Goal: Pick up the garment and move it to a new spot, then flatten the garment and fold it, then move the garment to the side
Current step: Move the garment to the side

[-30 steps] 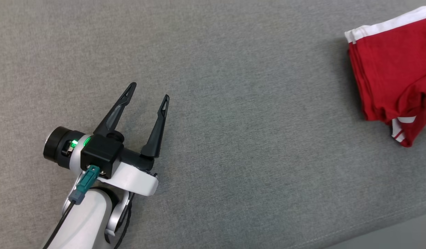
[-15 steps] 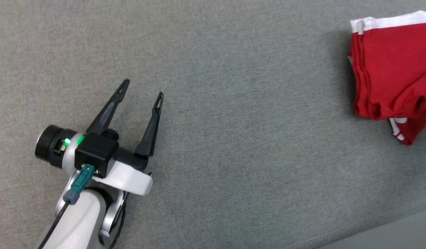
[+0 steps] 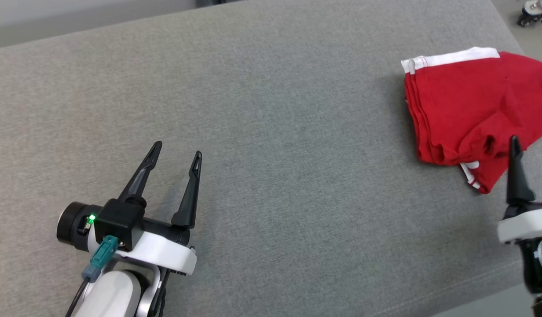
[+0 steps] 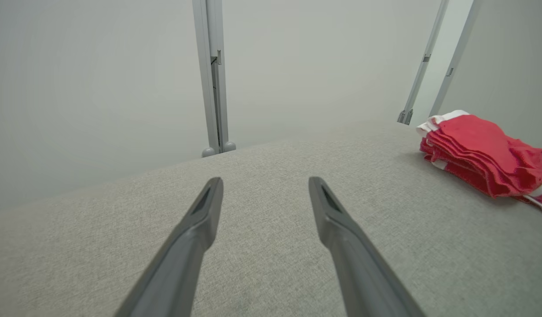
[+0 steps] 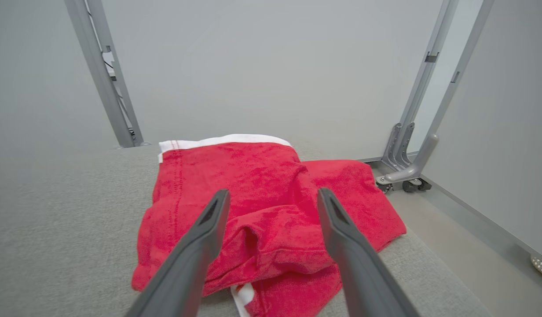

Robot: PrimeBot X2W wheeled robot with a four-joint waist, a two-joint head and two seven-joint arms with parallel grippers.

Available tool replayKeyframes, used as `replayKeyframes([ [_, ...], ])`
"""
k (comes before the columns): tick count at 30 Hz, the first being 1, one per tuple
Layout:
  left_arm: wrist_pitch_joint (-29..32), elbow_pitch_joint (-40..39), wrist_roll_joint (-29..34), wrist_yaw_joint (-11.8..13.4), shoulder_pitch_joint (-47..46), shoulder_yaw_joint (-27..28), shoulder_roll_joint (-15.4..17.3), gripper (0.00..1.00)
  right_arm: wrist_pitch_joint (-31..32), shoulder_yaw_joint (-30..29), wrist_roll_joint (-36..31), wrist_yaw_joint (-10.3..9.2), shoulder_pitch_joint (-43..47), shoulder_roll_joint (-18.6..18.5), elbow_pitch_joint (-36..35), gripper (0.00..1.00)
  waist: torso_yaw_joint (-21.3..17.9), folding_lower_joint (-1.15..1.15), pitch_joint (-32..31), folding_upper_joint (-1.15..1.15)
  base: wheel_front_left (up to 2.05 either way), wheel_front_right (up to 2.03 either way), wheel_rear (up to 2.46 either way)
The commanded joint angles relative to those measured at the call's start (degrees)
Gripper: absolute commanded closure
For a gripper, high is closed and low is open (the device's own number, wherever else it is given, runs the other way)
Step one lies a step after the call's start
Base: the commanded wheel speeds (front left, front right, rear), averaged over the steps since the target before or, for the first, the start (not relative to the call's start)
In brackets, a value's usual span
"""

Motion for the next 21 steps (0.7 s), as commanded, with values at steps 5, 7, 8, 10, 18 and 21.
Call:
replayKeyframes([
  [5, -1.5, 1.5, -1.7, 1.0, 2.0, 0.8, -0.8, 0.0, 0.2, 0.6, -3.3, -0.02, 4.7, 5.1, -6.9, 0.0, 3.7, 0.0, -3.7, 0.0, 0.0, 0.0, 0.0],
  [7, -2.0, 2.2, -2.2, 1.3, 2.7, 1.1, -1.2, 0.0, 1.0, 1.8, -4.2, -0.02, 5.8, 6.5, -8.8, 0.0, 5.1, 0.0, -4.6, 0.0, 0.0, 0.0, 0.0],
  [8, -2.3, 2.4, -2.6, 1.6, 3.0, 1.3, -1.4, 0.0, 1.5, 2.5, -4.6, -0.02, 6.2, 7.0, -9.9, 0.0, 5.8, 0.0, -4.9, 0.0, 0.0, 0.0, 0.0],
  [10, -2.9, 2.9, -3.2, 2.0, 3.7, 1.8, -1.7, 0.0, 2.2, 3.4, -5.6, -0.02, 6.9, 7.8, -11.6, 0.0, 7.4, 0.0, -5.7, 0.0, 0.0, 0.0, 0.0],
  [18, -4.9, 4.5, -5.4, 3.6, 6.9, 4.5, -2.0, 0.0, 4.5, 6.2, -6.3, -0.02, 9.7, 9.5, -15.8, 0.0, 13.4, 0.0, -8.8, 0.0, 0.0, 0.0, 0.0],
  [21, -5.4, 4.8, -6.0, 4.2, 8.2, 5.7, -1.7, 0.0, 5.3, 6.0, -6.6, -0.02, 10.9, 9.5, -16.6, 0.0, 14.7, 0.0, -10.0, 0.0, 0.0, 0.0, 0.0],
])
